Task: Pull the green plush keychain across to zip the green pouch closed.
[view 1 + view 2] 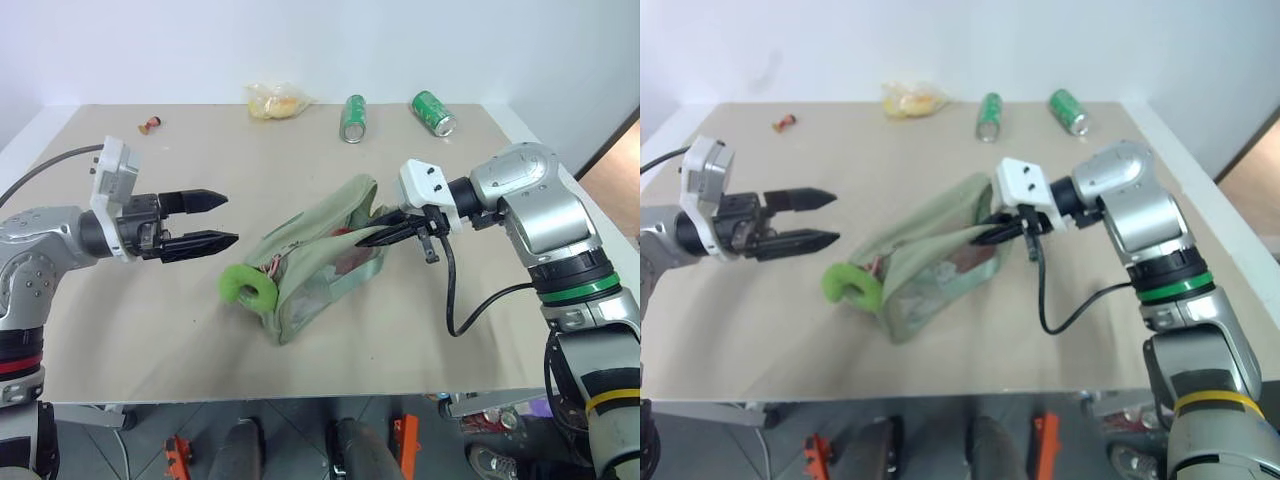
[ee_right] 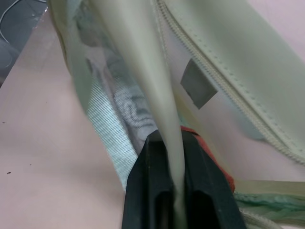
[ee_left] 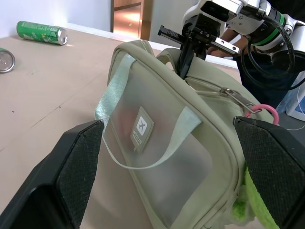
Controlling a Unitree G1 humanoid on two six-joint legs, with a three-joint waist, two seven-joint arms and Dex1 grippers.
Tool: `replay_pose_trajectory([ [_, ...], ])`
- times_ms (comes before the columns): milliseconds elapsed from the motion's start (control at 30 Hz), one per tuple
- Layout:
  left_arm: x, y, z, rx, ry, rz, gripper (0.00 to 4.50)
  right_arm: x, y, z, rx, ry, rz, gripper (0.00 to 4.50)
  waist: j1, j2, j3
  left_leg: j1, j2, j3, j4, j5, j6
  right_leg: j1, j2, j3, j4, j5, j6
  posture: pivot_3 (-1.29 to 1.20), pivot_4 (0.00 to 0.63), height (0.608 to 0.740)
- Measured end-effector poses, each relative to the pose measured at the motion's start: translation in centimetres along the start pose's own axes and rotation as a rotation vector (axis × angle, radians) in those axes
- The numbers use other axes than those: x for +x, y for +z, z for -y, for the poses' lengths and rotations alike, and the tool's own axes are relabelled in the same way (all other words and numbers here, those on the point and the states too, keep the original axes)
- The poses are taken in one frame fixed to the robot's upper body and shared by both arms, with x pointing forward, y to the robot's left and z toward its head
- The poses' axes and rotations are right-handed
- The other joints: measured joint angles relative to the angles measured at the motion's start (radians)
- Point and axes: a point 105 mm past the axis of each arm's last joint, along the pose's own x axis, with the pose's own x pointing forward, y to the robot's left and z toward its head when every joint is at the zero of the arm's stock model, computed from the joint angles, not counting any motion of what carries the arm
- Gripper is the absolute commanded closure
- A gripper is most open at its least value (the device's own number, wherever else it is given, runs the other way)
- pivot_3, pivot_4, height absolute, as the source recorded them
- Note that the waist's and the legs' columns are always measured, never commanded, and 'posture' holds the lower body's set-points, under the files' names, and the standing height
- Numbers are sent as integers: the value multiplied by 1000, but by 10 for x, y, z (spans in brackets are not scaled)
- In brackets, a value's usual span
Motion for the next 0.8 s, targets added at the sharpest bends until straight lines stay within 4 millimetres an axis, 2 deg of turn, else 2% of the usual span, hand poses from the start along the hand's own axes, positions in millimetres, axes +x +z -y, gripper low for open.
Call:
replay_pose_trajectory([
  [167, -1, 0, -2, -5, 13, 3, 0, 1, -3, 1, 1, -18, -9, 4475, 0, 0, 0, 0, 1, 0, 4, 0, 0, 0, 1, 0, 1, 0, -3, 0, 150, 740],
  [300, -12, 9, -9, 2, 74, 50, 0, 2, -5, 9, 6, -81, 4, 4475, 0, 0, 0, 0, 2, 1, 6, 0, 0, 1, 1, 0, 1, 2, -5, 0, 150, 740],
  [400, -21, 15, -12, 13, 113, 80, 0, -2, -5, 29, 42, -189, 23, 4475, -1, 0, 0, 0, 2, 2, 8, 2, -1, 1, 1, 1, 1, 5, -5, 0, 150, 740],
  [533, -27, 8, -14, -6, 143, 64, 0, -16, 6, 48, 55, -293, 40, 4475, 0, 0, 0, 0, 2, 3, 8, 2, -1, 0, 1, 2, 1, 5, -5, 0, 150, 740],
  [667, -35, -2, -18, -36, 190, 53, 0, -22, 18, 49, 77, -307, 100, 4475, 0, 0, 0, -1, 3, 4, 5, 1, -1, -2, 1, 2, 1, 4, -4, 0, 150, 740],
  [800, -38, 0, -19, -24, 202, 62, 0, -18, 21, 50, 97, -313, 93, 4475, 0, 0, 0, -1, 4, 3, 4, 1, -1, -3, 3, 2, 1, 5, -2, 0, 150, 740],
])
